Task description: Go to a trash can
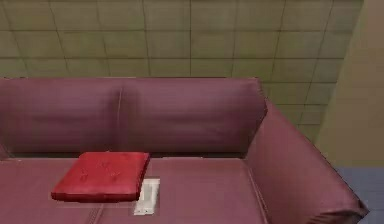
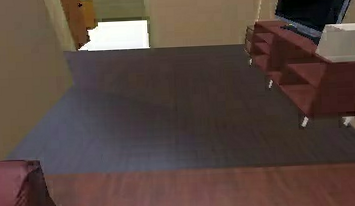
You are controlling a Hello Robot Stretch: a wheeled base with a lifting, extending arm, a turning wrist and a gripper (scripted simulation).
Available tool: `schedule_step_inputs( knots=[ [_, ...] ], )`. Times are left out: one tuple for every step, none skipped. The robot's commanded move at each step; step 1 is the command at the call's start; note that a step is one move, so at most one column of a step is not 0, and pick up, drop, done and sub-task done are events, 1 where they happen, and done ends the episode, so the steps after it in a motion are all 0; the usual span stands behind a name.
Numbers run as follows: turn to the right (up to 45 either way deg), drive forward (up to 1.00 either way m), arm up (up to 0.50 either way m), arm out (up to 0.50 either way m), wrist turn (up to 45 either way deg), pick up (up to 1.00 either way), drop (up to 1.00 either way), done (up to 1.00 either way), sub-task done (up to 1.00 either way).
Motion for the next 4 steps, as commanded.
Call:
schedule_step_inputs(
  knots=[
    [-45.0, 0.00, 0.00, 0.00, 0.0, 0.00, 0.00, 0.00, 0.00],
    [-39.0, 0.00, 0.00, 0.00, 0.0, 0.00, 0.00, 0.00, 0.00],
    [0.0, 1.00, 0.00, 0.00, 0.0, 0.00, 0.00, 0.00, 0.00],
    [-3.0, 0.00, 0.00, 0.00, 0.0, 0.00, 0.00, 0.00, 0.00]
  ],
)
